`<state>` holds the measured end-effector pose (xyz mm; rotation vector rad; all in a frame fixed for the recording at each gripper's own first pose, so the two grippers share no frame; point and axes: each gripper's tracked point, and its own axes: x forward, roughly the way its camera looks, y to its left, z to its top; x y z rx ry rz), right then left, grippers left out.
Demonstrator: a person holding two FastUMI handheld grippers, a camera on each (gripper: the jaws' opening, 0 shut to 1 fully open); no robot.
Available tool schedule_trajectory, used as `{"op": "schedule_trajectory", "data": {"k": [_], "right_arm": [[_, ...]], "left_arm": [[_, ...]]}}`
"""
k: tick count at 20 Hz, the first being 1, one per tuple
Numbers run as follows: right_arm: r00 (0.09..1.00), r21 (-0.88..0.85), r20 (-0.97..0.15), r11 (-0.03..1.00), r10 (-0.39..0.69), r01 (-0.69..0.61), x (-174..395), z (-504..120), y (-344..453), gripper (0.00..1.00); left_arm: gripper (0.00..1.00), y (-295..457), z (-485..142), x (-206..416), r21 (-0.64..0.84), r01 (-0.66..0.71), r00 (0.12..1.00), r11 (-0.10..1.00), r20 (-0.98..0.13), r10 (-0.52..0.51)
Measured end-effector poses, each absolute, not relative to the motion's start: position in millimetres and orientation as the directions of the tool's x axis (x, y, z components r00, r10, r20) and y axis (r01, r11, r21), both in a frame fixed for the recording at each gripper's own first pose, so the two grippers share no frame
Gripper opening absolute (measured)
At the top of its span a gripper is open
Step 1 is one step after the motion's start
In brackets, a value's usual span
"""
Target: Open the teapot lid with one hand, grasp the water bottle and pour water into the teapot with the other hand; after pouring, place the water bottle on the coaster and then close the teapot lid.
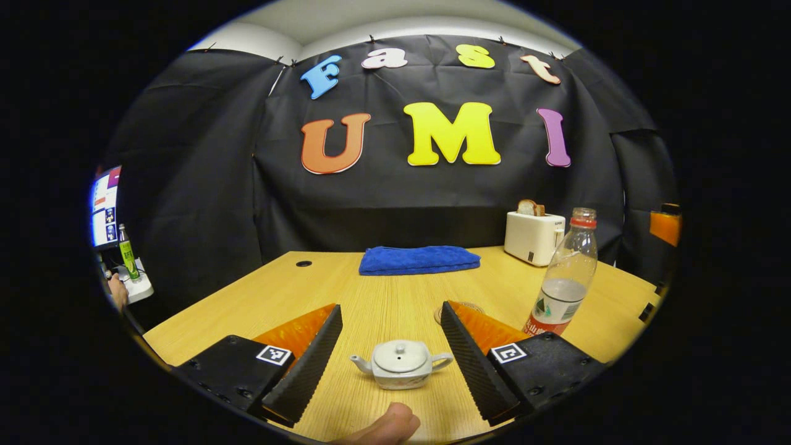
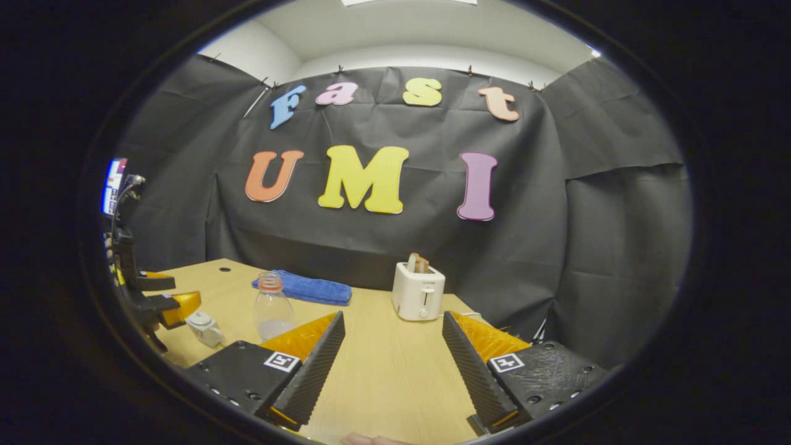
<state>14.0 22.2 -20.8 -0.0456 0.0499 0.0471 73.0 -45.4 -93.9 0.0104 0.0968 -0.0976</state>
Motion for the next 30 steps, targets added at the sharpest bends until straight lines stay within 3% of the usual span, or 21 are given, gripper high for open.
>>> {"op": "schedule_trajectory", "data": {"k": [5, 9, 20, 23, 24, 30], "right_arm": [[0.998, -0.048, -0.056, 0.998, 0.041, -0.043, 15, -24, 24, 0.97], [0.998, -0.043, -0.058, 0.998, 0.036, -0.039, 15, -26, 26, 0.95], [0.996, -0.052, -0.066, 0.996, 0.065, -0.069, 15, -30, 40, 0.95], [0.994, -0.061, -0.076, 0.994, 0.081, -0.086, 16, -34, 47, 0.97], [0.994, -0.063, -0.074, 0.994, 0.085, -0.089, 15, -34, 50, 0.97], [0.99, -0.06, -0.083, 0.991, 0.116, -0.121, 14, -42, 63, 0.97]], "left_arm": [[0.99, -57, -114, 79, -0.022, 0.127, 0.982, 0.992, -0.139, -0.129], [0.9, -58, -128, 85, -0.029, 0.13, 0.977, 0.991, -0.167, -0.133], [0.28, -51, -132, 95, -0.026, 0.111, 0.983, 0.993, -0.143, -0.114], [0.18, -55, -128, 95, -0.026, 0.123, 0.986, 0.992, -0.115, -0.125], [0.05, -55, -128, 96, -0.027, 0.119, 0.986, 0.992, -0.111, -0.122], [0.02, -50, -112, 95, -0.05, 0.116, 0.99, 0.992, -0.077, -0.119]]}}
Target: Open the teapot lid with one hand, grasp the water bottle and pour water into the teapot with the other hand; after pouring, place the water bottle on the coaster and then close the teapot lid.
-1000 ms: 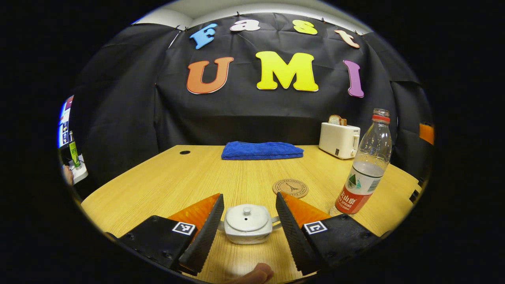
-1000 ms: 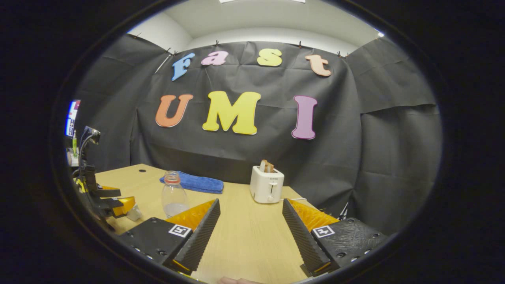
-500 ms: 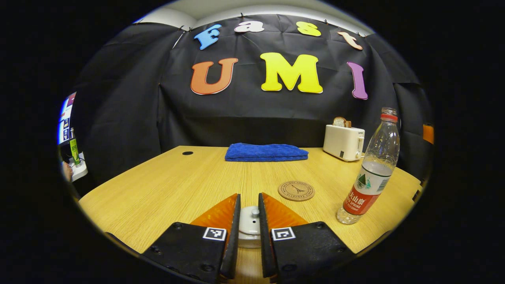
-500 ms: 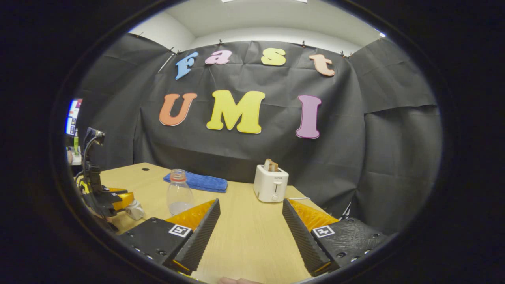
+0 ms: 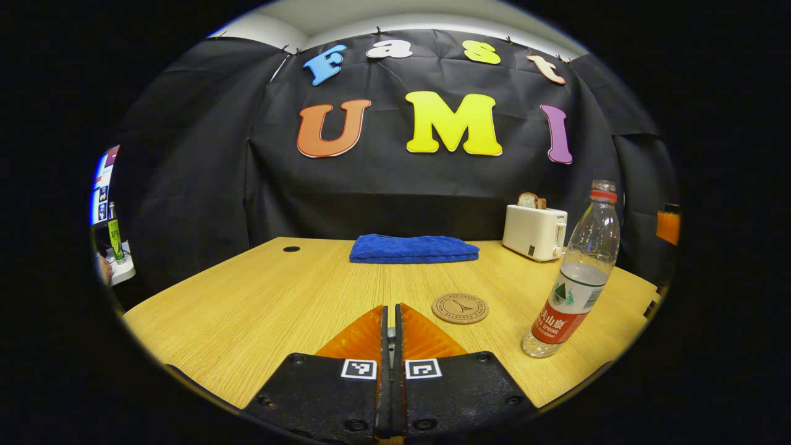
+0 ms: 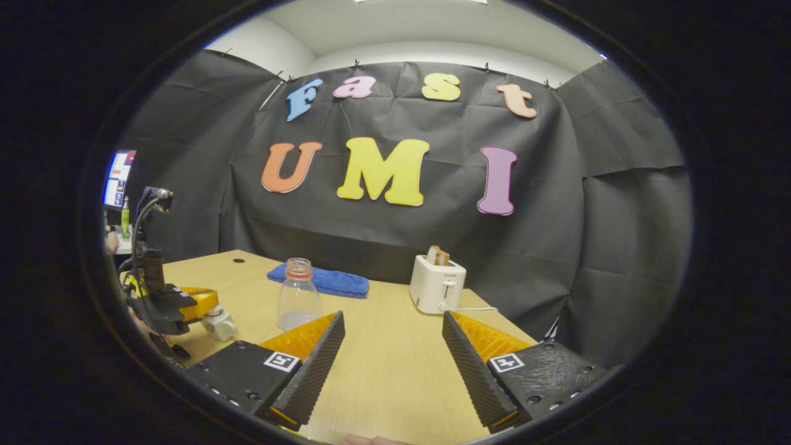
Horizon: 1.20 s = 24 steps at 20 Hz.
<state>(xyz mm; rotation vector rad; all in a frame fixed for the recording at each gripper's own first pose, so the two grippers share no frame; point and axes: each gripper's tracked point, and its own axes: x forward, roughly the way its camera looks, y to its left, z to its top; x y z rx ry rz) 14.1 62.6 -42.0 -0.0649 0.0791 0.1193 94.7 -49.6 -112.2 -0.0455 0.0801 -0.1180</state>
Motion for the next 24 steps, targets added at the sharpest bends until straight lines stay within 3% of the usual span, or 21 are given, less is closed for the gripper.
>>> {"op": "schedule_trajectory", "data": {"k": [3, 11, 18, 24], "right_arm": [[0.98, -0.028, -0.105, 0.985, 0.169, -0.173, 14, -52, 78, 0.95], [0.941, 0.058, -0.145, 0.952, 0.305, -0.3, 14, -84, 133, 0.95], [0.936, 0.112, -0.15, 0.947, 0.317, -0.302, 34, -105, 165, 0.98], [0.947, 0.06, -0.178, 0.963, 0.268, -0.262, 63, -115, 186, 0.96]], "left_arm": [[0.02, -40, -95, 90, -0.062, 0.105, 0.993, 0.992, -0.045, -0.108], [0.03, -11, -64, 61, -0.067, 0.091, 0.992, 0.994, -0.082, -0.097], [0.03, 8, -38, 39, -0.036, 0.094, 0.993, 0.995, -0.071, -0.097], [0.02, 8, -32, 32, -0.039, 0.116, 0.991, 0.992, -0.068, -0.119]]}}
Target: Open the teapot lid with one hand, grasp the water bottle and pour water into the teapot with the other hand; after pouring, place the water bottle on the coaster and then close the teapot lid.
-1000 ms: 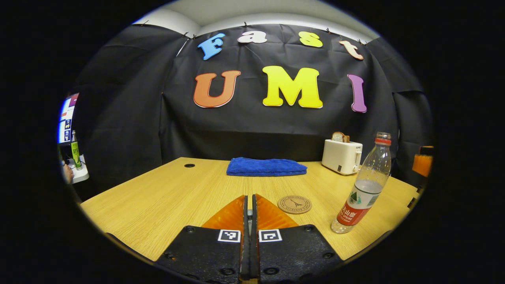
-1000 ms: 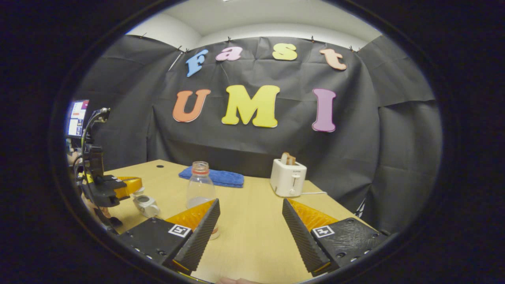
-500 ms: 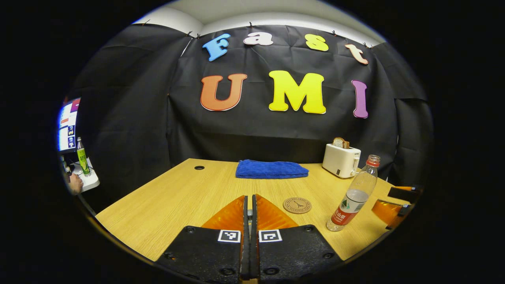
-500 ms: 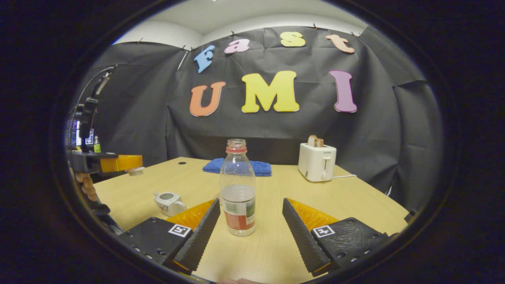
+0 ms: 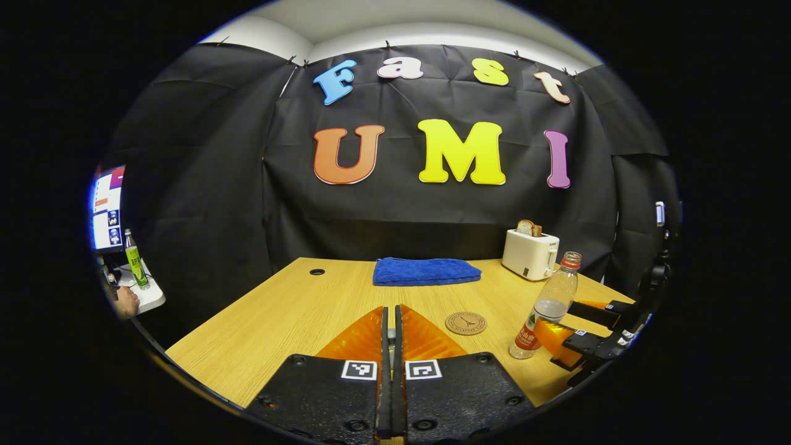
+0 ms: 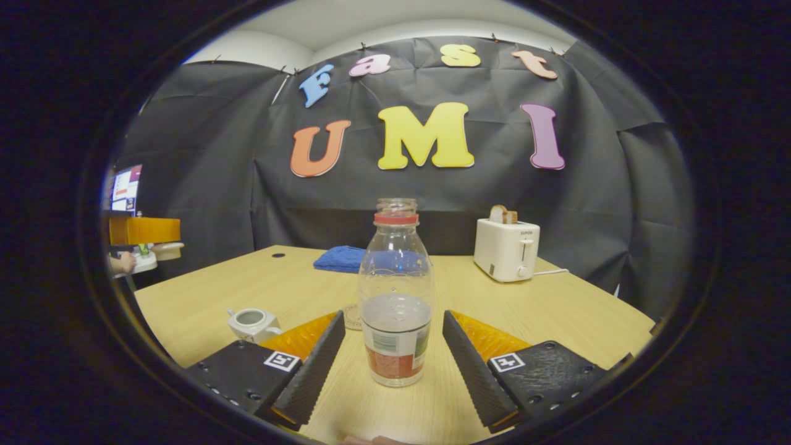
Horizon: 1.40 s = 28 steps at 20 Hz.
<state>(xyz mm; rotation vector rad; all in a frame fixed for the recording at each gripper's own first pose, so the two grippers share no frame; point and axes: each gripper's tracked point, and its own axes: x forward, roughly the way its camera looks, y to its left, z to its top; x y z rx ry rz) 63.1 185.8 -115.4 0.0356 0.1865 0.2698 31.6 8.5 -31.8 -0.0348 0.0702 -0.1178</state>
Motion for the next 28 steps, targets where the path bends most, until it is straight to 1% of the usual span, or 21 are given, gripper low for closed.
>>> {"op": "schedule_trajectory", "data": {"k": [3, 4, 6, 8, 9, 10, 11, 12, 14, 17, 19, 22, 25, 28], "right_arm": [[0.949, 0.068, -0.2, 0.97, 0.242, -0.233, 78, -124, 187, 0.96], [0.949, 0.086, -0.2, 0.969, 0.245, -0.232, 80, -124, 190, 0.98], [0.953, 0.083, -0.193, 0.972, 0.233, -0.221, 86, -124, 193, 0.94], [0.962, 0.072, -0.178, 0.977, 0.208, -0.199, 91, -120, 190, 0.94], [0.965, 0.069, -0.178, 0.981, 0.19, -0.181, 94, -121, 188, 0.88], [0.965, 0.063, -0.188, 0.983, 0.181, -0.172, 93, -122, 186, 0.72], [0.964, 0.053, -0.192, 0.982, 0.186, -0.179, 89, -119, 191, 0.73], [0.963, 0.033, -0.19, 0.981, 0.192, -0.189, 87, -116, 194, 0.71], [0.965, -0.024, -0.191, 0.982, 0.181, -0.189, 84, -110, 195, 0.7], [0.964, -0.085, -0.201, 0.978, 0.172, -0.192, 81, -104, 200, 0.71], [0.964, -0.157, -0.208, 0.967, 0.168, -0.202, 80, -99, 203, 0.71], [0.969, -0.322, -0.215, 0.928, 0.122, -0.189, 82, -96, 201, 0.7], [0.973, -0.508, -0.213, 0.841, 0.088, -0.187, 83, -98, 199, 0.7], [0.971, -0.643, -0.225, 0.737, 0.079, -0.209, 81, -107, 201, 0.71]], "left_arm": [[0.03, 9, -31, 29, -0.045, 0.13, 0.989, 0.99, -0.069, -0.133], [0.03, 9, -31, 29, -0.048, 0.133, 0.988, 0.99, -0.069, -0.137], [0.03, 11, -32, 29, -0.048, 0.138, 0.987, 0.989, -0.073, -0.141], [0.03, 14, -33, 29, -0.057, 0.139, 0.986, 0.989, -0.08, -0.143], [0.03, 16, -34, 30, -0.062, 0.14, 0.986, 0.988, -0.083, -0.145], [0.03, 19, -35, 31, -0.066, 0.141, 0.986, 0.988, -0.086, -0.146], [0.03, 23, -37, 32, -0.067, 0.137, 0.986, 0.988, -0.09, -0.142], [0.03, 28, -37, 32, -0.066, 0.13, 0.986, 0.989, -0.093, -0.136], [0.03, 34, -36, 32, -0.068, 0.131, 0.986, 0.989, -0.094, -0.137], [0.03, 48, -33, 31, -0.071, 0.117, 0.988, 0.991, -0.089, -0.123], [0.03, 55, -29, 29, -0.065, 0.11, 0.99, 0.992, -0.077, -0.115], [0.03, 61, -31, 26, -0.051, 0.108, 0.99, 0.993, -0.083, -0.112], [0.03, 66, -29, 25, -0.049, 0.112, 0.99, 0.993, -0.078, -0.115], [0.03, 72, -31, 25, -0.038, 0.104, 0.991, 0.994, -0.081, -0.107]]}}
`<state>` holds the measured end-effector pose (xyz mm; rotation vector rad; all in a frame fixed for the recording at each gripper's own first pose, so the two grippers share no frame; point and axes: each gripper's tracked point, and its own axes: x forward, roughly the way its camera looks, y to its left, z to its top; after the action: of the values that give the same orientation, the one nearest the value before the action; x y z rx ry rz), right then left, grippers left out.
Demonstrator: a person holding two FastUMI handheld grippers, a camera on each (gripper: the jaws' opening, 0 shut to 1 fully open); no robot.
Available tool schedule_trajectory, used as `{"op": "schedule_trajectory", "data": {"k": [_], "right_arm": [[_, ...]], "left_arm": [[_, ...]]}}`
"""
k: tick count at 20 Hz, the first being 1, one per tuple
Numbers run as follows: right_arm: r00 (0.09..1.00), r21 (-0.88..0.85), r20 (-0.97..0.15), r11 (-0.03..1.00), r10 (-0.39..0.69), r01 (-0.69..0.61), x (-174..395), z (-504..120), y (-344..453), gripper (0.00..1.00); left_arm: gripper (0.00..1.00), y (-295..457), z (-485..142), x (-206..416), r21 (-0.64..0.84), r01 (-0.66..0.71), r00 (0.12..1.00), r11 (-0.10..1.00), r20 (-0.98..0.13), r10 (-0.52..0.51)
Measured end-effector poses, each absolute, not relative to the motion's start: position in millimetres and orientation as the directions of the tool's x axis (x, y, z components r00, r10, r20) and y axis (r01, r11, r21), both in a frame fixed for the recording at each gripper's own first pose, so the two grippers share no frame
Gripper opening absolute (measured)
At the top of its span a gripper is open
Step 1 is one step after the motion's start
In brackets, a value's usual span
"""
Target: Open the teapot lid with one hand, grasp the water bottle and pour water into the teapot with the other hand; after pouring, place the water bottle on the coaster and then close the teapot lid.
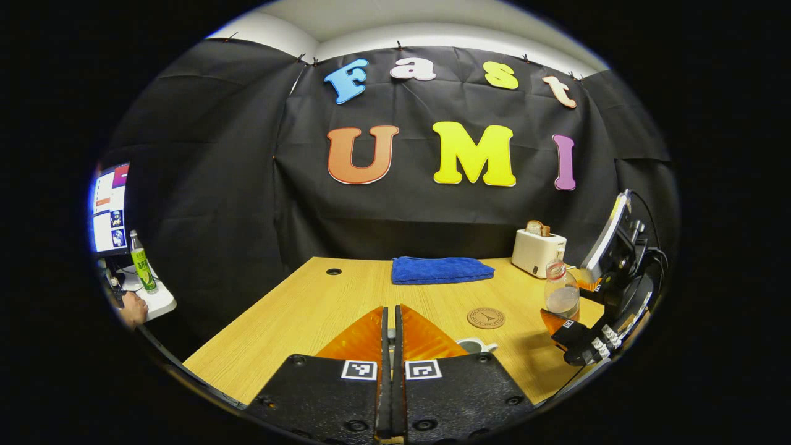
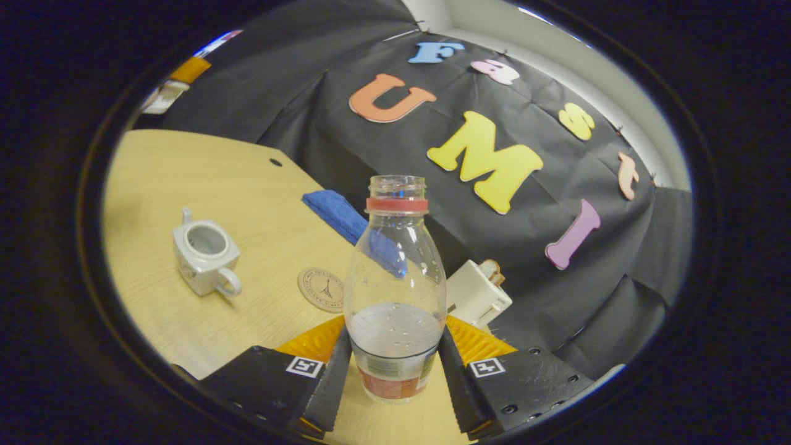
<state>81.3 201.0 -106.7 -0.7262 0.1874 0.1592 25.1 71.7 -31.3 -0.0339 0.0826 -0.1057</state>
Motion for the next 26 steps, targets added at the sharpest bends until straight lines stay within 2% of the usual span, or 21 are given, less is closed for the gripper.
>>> {"op": "schedule_trajectory", "data": {"k": [4, 7, 10, 15, 18, 26], "right_arm": [[0.966, -0.739, -0.252, 0.634, 0.054, -0.228, 83, -116, 202, 0.72], [0.976, -0.851, -0.217, 0.484, 0.035, -0.206, 85, -115, 206, 0.71], [0.97, -0.879, -0.236, 0.415, 0.049, -0.235, 89, -125, 215, 0.72], [0.98, -0.949, -0.189, 0.244, 0.067, -0.2, 99, -119, 231, 0.72], [0.985, -0.985, -0.139, 0.092, 0.099, -0.148, 94, -113, 244, 0.72], [0.991, -0.996, -0.055, -0.071, 0.123, -0.046, 94, -100, 257, 0.72]], "left_arm": [[0.03, 72, -28, 24, -0.031, 0.11, 0.991, 0.993, -0.072, -0.112], [0.03, 69, -28, 22, -0.026, 0.126, 0.99, 0.992, -0.067, -0.128], [0.03, 71, -26, 20, -0.024, 0.131, 0.989, 0.991, -0.064, -0.132], [0.03, 82, -28, 21, -0.035, 0.119, 0.99, 0.992, -0.067, -0.121], [0.03, 90, -30, 22, -0.034, 0.101, 0.992, 0.994, -0.072, -0.103], [0.03, 87, -31, 21, -0.029, 0.109, 0.991, 0.994, -0.079, -0.111]]}}
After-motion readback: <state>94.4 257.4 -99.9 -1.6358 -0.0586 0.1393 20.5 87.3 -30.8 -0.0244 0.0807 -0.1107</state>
